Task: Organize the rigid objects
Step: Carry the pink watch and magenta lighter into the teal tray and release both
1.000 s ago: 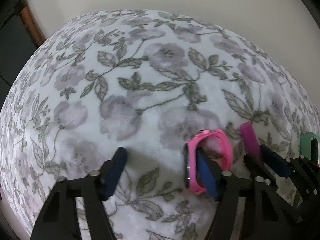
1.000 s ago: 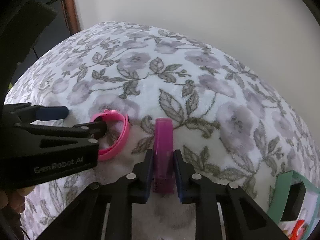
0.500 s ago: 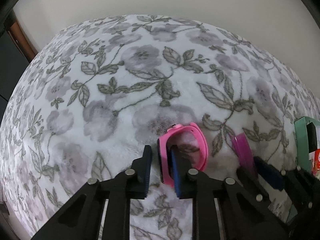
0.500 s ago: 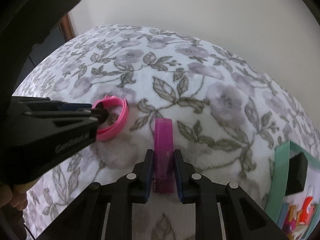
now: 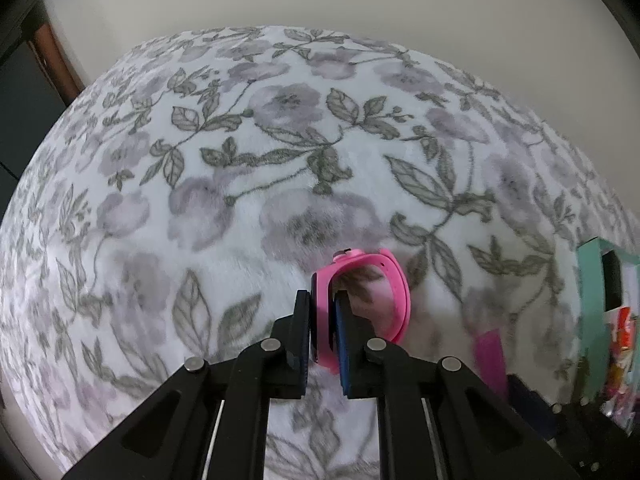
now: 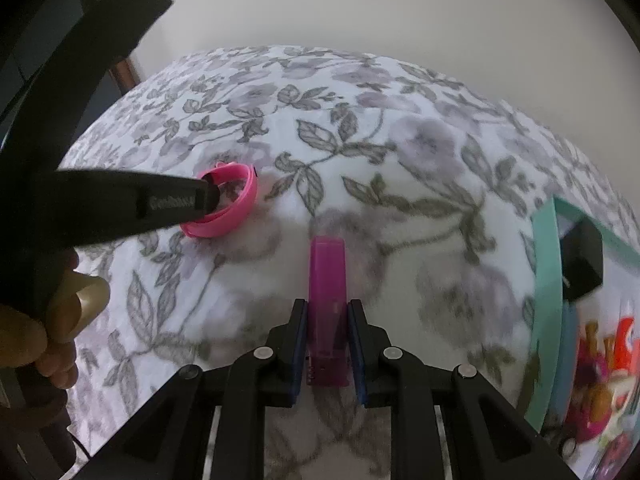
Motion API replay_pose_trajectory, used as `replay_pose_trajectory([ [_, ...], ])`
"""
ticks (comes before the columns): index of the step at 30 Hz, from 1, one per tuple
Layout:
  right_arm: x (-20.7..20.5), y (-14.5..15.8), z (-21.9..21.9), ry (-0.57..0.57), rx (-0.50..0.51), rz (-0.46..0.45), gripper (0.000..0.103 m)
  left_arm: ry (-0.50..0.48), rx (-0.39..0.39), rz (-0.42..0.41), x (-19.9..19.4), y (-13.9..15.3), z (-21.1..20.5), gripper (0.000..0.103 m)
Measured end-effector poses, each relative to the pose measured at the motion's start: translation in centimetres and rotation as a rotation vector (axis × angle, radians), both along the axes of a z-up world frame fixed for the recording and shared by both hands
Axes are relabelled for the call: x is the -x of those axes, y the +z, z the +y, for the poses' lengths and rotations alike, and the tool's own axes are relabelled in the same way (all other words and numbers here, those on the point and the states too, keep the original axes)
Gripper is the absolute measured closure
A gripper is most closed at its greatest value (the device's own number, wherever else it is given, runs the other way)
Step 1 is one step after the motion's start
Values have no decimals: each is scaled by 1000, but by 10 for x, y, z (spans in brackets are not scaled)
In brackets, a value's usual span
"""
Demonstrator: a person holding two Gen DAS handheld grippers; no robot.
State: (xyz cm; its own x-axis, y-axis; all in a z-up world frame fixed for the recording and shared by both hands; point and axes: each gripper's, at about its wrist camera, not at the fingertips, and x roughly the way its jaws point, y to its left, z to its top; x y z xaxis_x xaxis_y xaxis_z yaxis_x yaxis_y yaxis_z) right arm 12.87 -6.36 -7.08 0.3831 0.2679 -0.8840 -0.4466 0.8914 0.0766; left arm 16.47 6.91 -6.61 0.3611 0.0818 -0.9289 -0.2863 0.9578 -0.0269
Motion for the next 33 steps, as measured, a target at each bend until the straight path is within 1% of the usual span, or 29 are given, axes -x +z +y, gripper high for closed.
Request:
replay_pose_trajectory([
  [5, 11, 8, -19, -43, -56, 14, 82, 7, 11, -20, 10, 17, -7, 91],
  [11, 27, 35, -38, -69, -80, -18, 82, -1, 18, -81, 29, 57, -18, 91],
  [15, 42, 54, -51, -91, -100, -39, 82, -17, 25, -140, 51, 88, -29, 91],
  [18, 56, 67, -62, -108, -99, -61, 82, -31, 37, -174, 68, 105, -38, 91],
  [22, 72, 81, -80, -142, -106, -80, 82, -34, 50, -216, 92, 119, -47, 91],
  [25, 83, 85, -92, -166, -96, -82, 82, -54, 51, -235, 108, 123, -57, 91],
  [33, 113, 96, -114, -194, -49, -114, 82, -93, 116, -238, 135, 117, -75, 91],
])
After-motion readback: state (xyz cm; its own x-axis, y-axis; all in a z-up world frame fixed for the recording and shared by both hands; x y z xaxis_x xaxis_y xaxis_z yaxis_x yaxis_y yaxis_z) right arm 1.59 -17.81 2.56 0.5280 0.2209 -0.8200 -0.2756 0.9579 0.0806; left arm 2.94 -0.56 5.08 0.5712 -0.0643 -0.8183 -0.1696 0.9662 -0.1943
